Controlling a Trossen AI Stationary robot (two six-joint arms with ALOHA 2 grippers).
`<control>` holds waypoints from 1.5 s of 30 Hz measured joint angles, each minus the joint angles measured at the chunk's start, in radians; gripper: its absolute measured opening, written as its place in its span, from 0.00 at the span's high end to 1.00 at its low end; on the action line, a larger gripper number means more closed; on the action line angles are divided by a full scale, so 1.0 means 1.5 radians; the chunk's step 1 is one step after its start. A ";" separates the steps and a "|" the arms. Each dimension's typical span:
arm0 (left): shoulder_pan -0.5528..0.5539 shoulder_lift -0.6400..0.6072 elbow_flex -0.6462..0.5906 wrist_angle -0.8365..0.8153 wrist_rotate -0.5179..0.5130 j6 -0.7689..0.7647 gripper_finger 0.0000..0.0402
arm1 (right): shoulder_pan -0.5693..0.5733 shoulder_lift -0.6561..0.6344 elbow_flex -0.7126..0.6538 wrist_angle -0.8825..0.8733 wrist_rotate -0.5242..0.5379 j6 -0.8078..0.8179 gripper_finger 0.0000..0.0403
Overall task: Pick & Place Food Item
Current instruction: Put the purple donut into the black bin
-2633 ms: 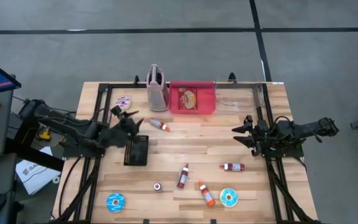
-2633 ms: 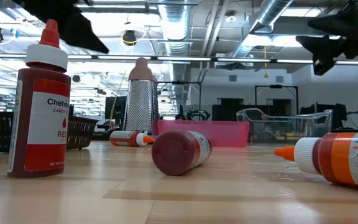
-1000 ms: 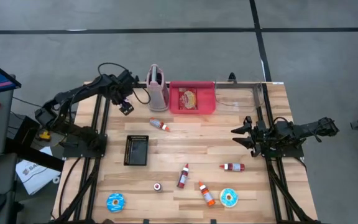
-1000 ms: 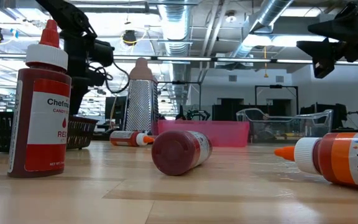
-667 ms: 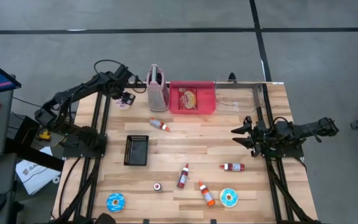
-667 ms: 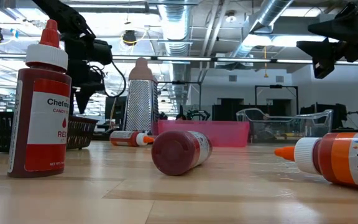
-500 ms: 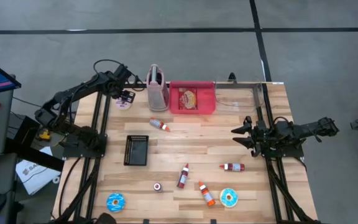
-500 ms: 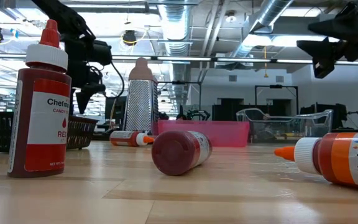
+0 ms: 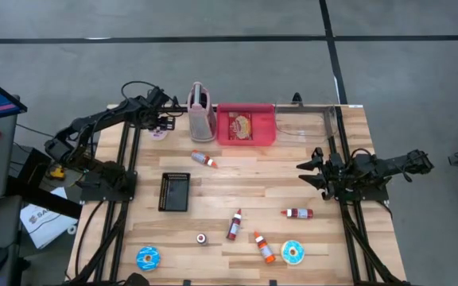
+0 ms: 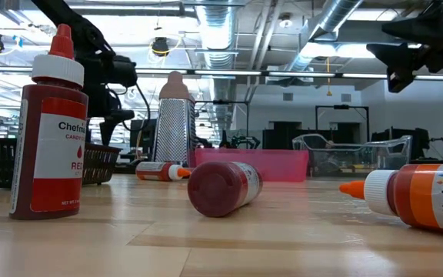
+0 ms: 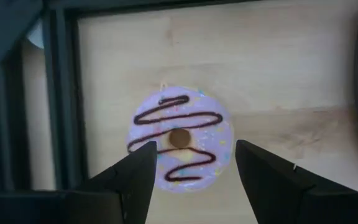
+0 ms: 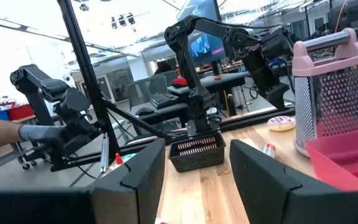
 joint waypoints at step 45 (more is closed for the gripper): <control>-0.011 0.052 -0.002 -0.015 -0.076 -0.073 0.59 | 0.040 0.000 0.000 0.015 -0.018 -0.072 0.57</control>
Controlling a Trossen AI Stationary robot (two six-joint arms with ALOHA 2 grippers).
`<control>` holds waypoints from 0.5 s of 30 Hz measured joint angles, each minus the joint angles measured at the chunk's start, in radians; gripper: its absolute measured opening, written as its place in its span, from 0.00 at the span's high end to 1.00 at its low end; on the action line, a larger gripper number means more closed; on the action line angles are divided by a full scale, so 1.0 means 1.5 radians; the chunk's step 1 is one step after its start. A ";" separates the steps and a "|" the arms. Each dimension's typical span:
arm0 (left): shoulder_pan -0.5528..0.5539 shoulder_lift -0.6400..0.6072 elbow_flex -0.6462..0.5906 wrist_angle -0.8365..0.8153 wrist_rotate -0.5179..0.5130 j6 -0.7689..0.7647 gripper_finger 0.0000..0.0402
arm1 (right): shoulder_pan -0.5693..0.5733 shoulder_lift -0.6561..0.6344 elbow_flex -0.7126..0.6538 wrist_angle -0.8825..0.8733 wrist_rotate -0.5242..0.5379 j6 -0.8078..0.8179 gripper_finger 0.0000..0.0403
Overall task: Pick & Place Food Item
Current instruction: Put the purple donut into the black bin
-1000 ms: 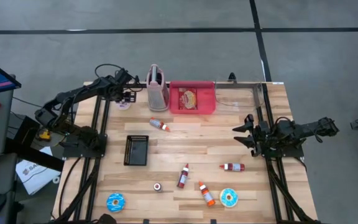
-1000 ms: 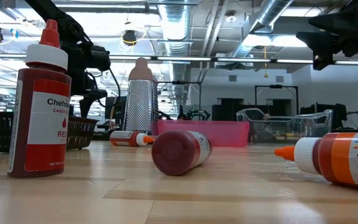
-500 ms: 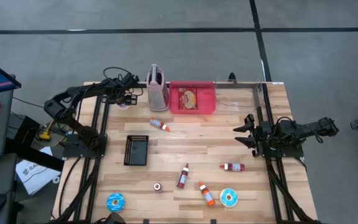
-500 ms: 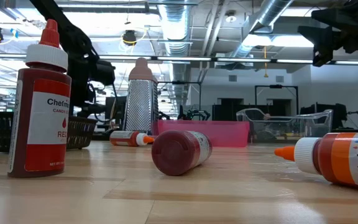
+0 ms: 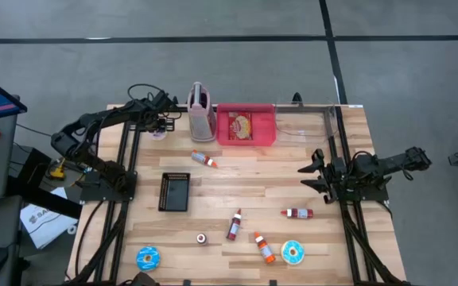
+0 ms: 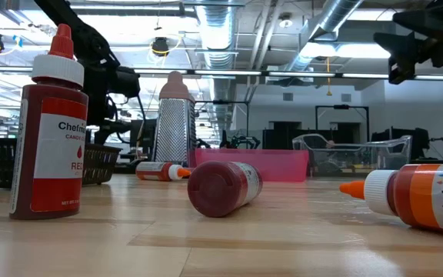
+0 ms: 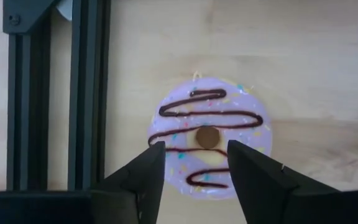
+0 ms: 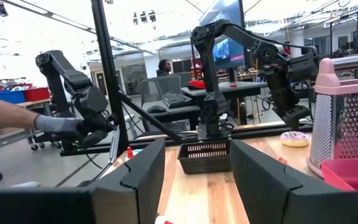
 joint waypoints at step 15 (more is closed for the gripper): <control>-0.001 0.002 0.000 0.017 -0.016 -0.011 0.59 | 0.027 0.000 0.000 0.000 0.000 -0.015 0.57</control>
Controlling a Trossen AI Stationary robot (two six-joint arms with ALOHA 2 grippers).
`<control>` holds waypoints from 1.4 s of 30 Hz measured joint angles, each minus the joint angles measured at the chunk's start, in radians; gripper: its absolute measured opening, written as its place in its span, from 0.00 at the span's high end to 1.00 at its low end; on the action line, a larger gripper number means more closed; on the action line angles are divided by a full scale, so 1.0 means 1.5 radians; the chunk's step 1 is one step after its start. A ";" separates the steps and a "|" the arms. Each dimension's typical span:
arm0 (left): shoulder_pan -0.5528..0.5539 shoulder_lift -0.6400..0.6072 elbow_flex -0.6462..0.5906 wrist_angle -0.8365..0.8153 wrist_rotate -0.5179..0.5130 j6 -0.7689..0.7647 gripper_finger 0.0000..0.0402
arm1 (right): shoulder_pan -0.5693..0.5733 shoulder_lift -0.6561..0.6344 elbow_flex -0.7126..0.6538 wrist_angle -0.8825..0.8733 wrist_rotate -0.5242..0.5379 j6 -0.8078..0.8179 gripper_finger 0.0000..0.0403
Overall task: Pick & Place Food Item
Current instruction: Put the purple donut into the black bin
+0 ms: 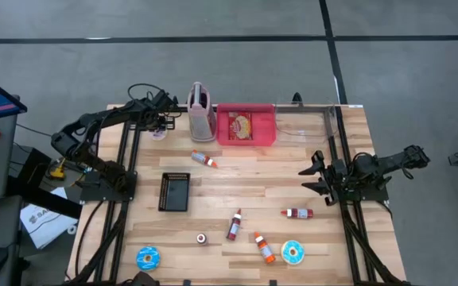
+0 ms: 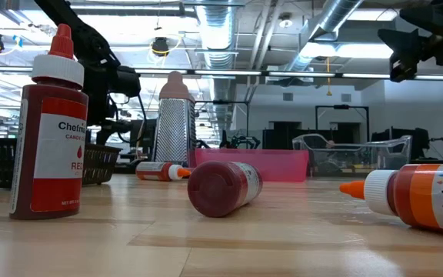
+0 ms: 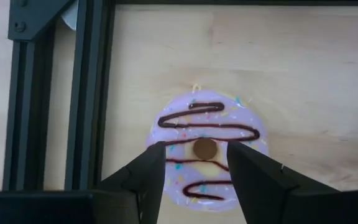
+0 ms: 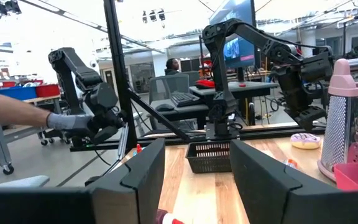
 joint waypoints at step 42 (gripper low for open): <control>-0.050 -0.024 0.205 -0.348 -0.048 -0.085 0.15 | -0.051 0.000 0.000 -0.007 0.002 -0.042 0.57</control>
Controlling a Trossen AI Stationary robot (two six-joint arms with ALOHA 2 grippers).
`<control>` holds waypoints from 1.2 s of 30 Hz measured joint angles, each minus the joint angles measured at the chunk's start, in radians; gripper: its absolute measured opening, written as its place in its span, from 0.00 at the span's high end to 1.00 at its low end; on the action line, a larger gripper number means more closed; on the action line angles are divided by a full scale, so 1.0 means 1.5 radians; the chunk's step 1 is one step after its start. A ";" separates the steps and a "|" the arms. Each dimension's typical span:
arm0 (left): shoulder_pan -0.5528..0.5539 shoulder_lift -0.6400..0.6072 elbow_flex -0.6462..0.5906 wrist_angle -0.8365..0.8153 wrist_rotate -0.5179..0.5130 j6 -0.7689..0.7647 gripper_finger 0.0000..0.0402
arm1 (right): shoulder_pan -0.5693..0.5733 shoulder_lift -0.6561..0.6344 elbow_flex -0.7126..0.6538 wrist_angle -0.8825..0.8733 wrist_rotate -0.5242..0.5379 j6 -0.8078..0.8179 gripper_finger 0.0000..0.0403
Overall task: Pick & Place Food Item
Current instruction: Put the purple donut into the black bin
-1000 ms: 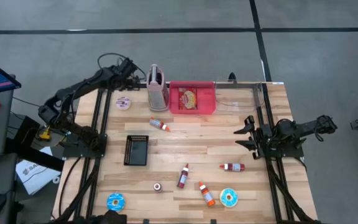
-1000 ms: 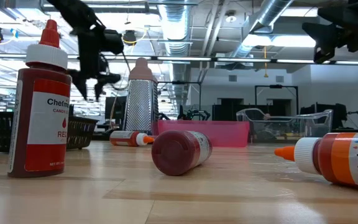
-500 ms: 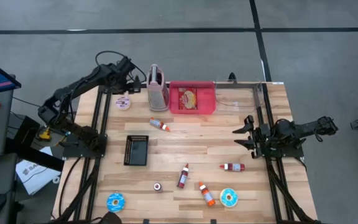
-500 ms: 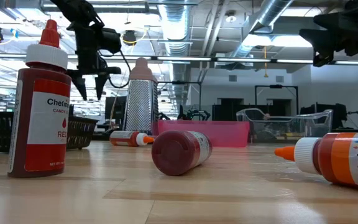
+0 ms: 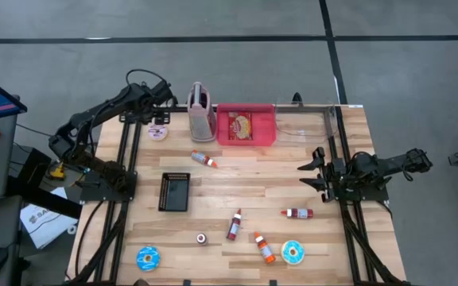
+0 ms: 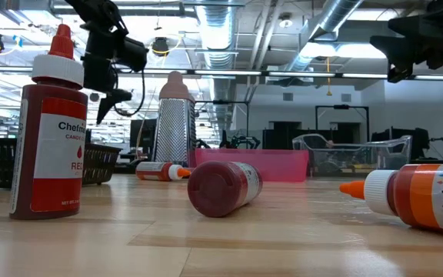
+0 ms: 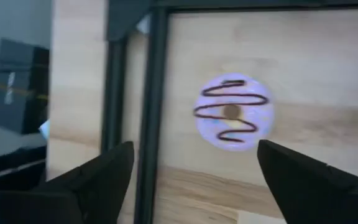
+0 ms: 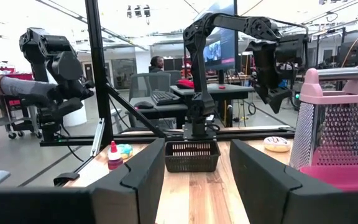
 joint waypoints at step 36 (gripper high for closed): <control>-0.034 0.000 -0.210 0.224 -0.037 -0.321 0.25 | 0.001 -0.001 0.000 -0.017 -0.002 0.005 0.57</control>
